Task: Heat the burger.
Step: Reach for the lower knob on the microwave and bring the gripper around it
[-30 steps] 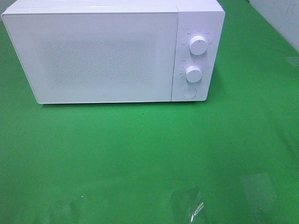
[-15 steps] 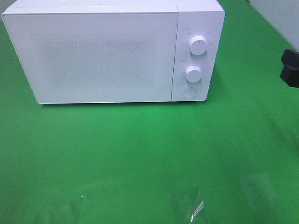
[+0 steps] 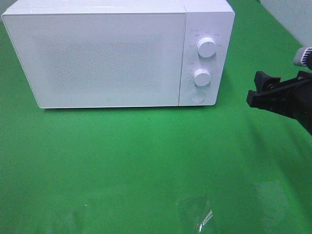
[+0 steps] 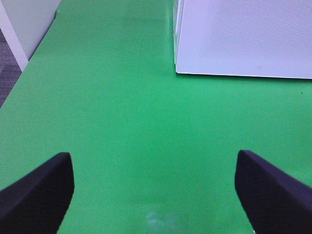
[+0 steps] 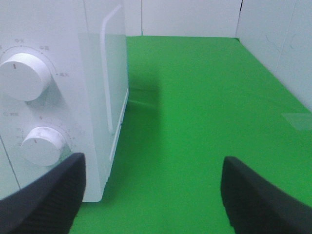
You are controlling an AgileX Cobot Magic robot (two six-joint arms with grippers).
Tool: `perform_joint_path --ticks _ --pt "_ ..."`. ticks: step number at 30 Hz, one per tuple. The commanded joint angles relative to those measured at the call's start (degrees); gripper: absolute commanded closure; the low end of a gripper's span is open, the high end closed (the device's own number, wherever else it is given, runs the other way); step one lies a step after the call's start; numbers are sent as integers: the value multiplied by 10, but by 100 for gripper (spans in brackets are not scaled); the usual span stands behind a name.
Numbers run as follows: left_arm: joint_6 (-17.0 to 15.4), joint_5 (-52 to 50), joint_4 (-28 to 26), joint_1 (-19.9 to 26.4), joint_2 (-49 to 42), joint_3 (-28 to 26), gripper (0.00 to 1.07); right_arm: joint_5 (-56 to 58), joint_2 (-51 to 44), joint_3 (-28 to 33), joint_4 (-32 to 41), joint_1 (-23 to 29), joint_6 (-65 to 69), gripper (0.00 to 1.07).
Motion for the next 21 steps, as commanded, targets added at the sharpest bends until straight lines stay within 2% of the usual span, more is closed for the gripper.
perform_joint_path --ticks 1,2,5,6,11,14,21 --pt "1 -6 -6 1 -9 0 25 -46 15 1 35 30 -17 34" --pt "1 -6 -6 1 -9 0 25 -73 29 1 71 61 -19 34" --pt "1 -6 -6 1 -9 0 25 -90 38 -2 103 88 -19 34" --pt "1 -6 -6 1 -9 0 25 -101 49 -10 138 116 -19 34" --pt "1 -6 -6 1 -9 0 25 -105 72 -43 180 160 -32 34" --pt "1 -6 -6 1 -9 0 25 -105 93 -74 189 180 -46 34" --pt "1 -6 -6 1 -9 0 25 -105 131 -108 189 182 -50 34"
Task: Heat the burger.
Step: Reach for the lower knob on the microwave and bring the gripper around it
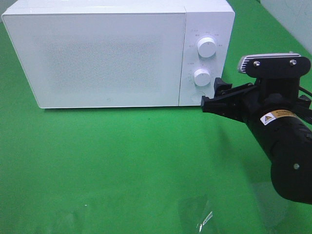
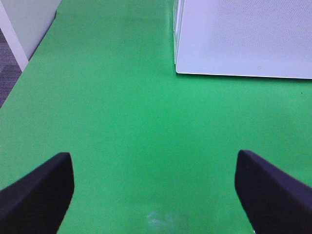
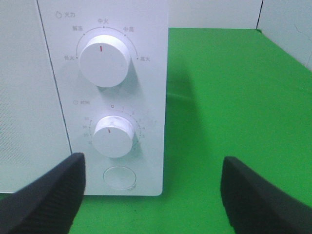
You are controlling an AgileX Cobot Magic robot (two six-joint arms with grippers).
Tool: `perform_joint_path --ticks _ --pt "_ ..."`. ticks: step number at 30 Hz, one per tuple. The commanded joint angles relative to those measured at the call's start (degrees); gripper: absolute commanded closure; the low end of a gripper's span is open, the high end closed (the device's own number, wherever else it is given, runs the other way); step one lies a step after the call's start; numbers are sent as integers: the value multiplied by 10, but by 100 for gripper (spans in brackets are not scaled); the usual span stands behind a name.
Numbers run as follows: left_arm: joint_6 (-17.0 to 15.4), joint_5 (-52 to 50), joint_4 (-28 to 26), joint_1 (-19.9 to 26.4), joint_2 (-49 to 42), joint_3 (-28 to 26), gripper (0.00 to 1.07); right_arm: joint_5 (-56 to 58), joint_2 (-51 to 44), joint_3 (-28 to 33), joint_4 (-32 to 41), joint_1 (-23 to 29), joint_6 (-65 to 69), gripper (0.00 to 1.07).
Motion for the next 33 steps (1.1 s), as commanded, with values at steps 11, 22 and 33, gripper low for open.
perform_joint_path --ticks 11,22,33 --pt "1 -6 -6 1 -9 0 25 -50 104 -114 -1 0 -32 34" --pt "1 -6 -6 1 -9 0 25 -17 168 -180 -43 -34 -41 34" --pt "1 -6 -5 1 -9 0 25 9 211 -225 -61 -60 -42 34"
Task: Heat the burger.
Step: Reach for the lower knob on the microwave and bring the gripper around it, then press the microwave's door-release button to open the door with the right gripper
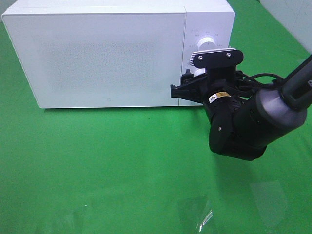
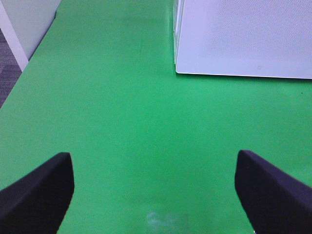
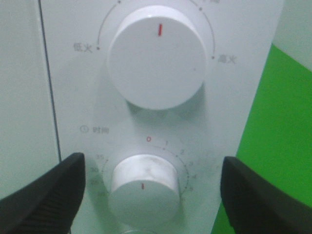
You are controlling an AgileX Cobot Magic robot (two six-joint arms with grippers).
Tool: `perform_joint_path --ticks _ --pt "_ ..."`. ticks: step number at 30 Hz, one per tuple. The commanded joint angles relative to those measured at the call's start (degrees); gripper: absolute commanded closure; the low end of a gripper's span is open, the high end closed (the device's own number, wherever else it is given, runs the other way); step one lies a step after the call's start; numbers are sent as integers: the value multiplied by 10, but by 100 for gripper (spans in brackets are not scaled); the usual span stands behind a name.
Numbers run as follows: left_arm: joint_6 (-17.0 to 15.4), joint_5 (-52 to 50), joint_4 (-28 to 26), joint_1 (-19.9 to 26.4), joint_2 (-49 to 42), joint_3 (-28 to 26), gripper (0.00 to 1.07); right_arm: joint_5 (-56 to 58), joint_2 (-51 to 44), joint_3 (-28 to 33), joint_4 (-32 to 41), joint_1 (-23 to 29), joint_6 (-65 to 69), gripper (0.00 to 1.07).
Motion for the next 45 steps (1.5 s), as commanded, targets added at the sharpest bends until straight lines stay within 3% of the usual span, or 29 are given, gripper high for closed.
perform_joint_path --ticks 1,13,17,19,22,23,24,25,26,28,31,35,36,39,41,42,45 --pt "1 -6 -5 1 -9 0 25 7 7 -11 -14 -3 -4 34" --pt "1 -6 -5 1 -9 0 25 -7 26 -24 -9 -3 -4 34" --pt "1 -6 -5 1 -9 0 25 -14 26 -24 -9 -3 -4 40" --pt "1 -6 -5 1 -9 0 25 -23 26 -24 -9 -3 -4 57" --pt "1 -6 -5 1 -9 0 25 -24 26 -24 -9 -3 -4 63" --pt "1 -6 -5 1 -9 0 25 -24 26 -24 -9 -3 -4 78" --pt "1 -6 -5 1 -9 0 25 -24 26 -24 -9 -3 -4 78" --pt "1 -6 -5 1 -9 0 25 -23 26 -24 -9 -3 -4 91" --pt "1 -6 -5 1 -9 0 25 -23 26 -24 -9 -3 -4 91" --pt "1 -6 -5 1 -9 0 25 -23 26 -24 -11 -3 8 107" --pt "1 -6 -5 1 -9 0 25 -23 26 -24 -12 -3 37 107" --pt "1 -6 -5 1 -9 0 25 -22 26 -24 -15 -3 179 107" --pt "1 -6 -5 1 -9 0 25 -15 26 -24 -25 -3 273 107" --pt "1 -6 -5 1 -9 0 25 -8 26 -24 -32 -3 324 107" --pt "1 -6 -5 1 -9 0 25 13 26 -24 -56 -3 519 107" --pt "1 -6 -5 1 -9 0 25 13 26 -24 -56 -3 519 107" --pt "1 -6 -5 1 -9 0 25 17 26 -24 -92 -3 701 107"
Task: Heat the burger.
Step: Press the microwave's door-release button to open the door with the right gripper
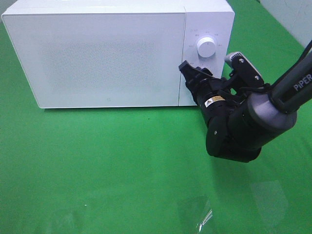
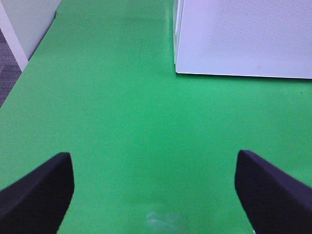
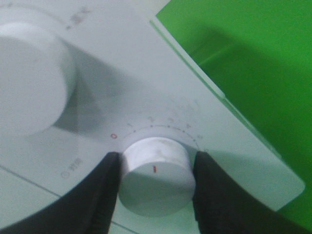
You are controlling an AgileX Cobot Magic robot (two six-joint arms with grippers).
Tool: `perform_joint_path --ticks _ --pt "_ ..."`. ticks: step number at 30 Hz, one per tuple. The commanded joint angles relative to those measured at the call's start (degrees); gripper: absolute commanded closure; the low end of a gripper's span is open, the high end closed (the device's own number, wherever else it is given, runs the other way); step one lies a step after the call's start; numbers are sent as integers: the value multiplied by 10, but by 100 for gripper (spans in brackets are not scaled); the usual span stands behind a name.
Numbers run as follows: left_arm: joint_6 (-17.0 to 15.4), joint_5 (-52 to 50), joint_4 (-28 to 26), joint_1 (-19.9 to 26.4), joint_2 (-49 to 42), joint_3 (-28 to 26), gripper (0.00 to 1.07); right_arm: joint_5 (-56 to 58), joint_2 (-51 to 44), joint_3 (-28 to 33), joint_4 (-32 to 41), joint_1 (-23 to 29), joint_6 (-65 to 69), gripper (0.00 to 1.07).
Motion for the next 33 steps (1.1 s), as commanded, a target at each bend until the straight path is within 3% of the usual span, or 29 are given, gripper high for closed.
perform_joint_path --ticks 1,3,5,9,27,33 --pt "1 -6 -5 1 -9 0 25 19 -2 -11 -74 -2 140 107" --pt "1 -6 -5 1 -9 0 25 18 -2 -11 -86 -2 187 107" --pt "1 -6 -5 1 -9 0 25 3 -2 -11 -111 -2 348 107" --pt "1 -6 -5 1 -9 0 25 -19 -2 -11 -123 -2 457 107" --pt "1 -6 -5 1 -9 0 25 -37 -2 -11 -105 -2 438 104" --pt "1 -6 -5 1 -9 0 25 -38 -2 -9 -76 -2 426 92"
